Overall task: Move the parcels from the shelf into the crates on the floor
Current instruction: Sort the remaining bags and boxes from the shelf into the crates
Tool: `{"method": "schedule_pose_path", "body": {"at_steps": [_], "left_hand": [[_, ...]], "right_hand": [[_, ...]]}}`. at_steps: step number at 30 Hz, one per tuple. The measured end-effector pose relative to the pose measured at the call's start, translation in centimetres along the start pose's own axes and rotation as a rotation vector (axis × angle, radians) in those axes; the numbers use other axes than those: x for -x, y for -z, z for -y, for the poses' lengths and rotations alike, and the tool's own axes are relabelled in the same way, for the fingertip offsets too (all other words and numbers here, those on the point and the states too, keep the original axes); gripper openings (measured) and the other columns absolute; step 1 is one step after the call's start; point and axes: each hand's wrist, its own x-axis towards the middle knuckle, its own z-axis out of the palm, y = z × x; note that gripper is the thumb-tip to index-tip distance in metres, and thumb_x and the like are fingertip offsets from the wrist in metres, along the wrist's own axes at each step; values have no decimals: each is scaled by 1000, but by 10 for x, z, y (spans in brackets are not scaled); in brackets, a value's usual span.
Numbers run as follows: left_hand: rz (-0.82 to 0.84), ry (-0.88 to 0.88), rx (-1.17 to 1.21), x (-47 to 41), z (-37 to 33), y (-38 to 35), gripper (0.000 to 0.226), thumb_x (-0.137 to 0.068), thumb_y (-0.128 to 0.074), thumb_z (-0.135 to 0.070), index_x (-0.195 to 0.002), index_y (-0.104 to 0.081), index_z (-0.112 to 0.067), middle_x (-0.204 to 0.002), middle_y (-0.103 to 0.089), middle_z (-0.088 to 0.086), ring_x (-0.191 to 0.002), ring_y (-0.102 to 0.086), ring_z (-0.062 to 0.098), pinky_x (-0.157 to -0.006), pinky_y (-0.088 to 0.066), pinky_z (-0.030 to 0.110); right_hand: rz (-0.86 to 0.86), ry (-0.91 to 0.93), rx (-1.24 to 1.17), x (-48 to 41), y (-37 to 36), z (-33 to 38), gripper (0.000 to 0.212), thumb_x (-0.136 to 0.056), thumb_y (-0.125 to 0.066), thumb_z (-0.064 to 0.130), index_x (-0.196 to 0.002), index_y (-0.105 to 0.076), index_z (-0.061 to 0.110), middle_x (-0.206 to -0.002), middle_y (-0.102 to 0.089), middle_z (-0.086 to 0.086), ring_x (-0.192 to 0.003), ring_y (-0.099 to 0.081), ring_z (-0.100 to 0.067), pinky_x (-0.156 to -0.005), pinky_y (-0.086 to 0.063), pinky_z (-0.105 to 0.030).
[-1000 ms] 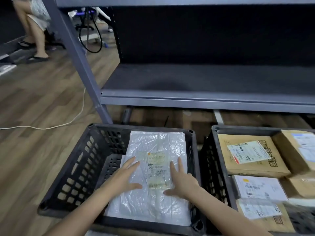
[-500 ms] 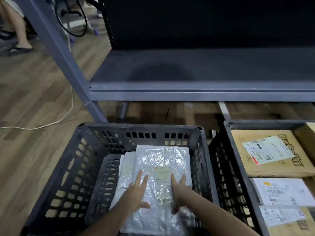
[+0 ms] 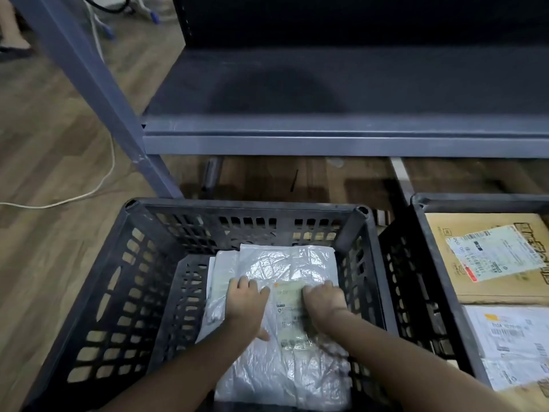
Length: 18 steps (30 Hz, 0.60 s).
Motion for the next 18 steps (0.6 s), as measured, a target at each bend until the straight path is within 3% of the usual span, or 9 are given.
{"method": "schedule_pose_path", "body": {"at_steps": [2, 4, 5, 9, 13, 18], "left_hand": [[-43, -61, 39, -17, 4, 8, 113, -60, -73, -65, -143, -22, -10, -149, -25, 17, -134, -26, 34, -111, -19, 47], [54, -169, 125, -32, 7, 12, 135, -57, -80, -59, -150, 8, -17, -157, 13, 18, -143, 5, 42, -115, -4, 57], [124, -208, 165, -39, 7, 11, 140, -57, -82, -55, -148, 19, -22, -154, 25, 15, -142, 16, 43, -114, 1, 61], [270, -210, 148, -56, -5, -2, 146, -56, -83, -53, -141, 32, -27, -149, 36, 13, -137, 26, 43, -106, 3, 71], [272, -188, 120, -62, -15, -9, 149, -53, -85, -52, -142, 31, -25, -150, 35, 13, -138, 24, 46, -104, -1, 74], [199, -187, 109, -53, -14, -9, 147, -52, -84, -54, -145, 25, -24, -152, 30, 14, -139, 20, 46, -105, -3, 73]], "right_hand": [[-48, -37, -53, -6, 10, -12, 91, -84, -66, 30, -148, -8, 2, -151, -18, -24, -139, -20, -40, -102, -42, -40], [47, -27, -113, -14, 9, -15, 124, -72, -73, 45, -146, 20, 9, -150, 24, -20, -141, 12, -46, -112, -31, -49], [88, -4, -127, -18, 5, -14, 132, -67, -73, 51, -142, 28, 12, -144, 34, -19, -137, 20, -47, -114, -23, -53], [106, 33, -219, -30, -20, -5, 136, -64, -76, 52, -127, 40, 17, -134, 41, -18, -126, 33, -47, -111, 5, -60], [154, -23, -127, -47, -35, 1, 135, -67, -71, 58, -135, 38, 15, -135, 41, -20, -131, 27, -51, -112, 0, -60], [118, -80, -100, -53, -43, 9, 118, -82, -60, 56, -139, 34, 12, -147, 31, -26, -133, 20, -56, -112, -4, -61]]}}
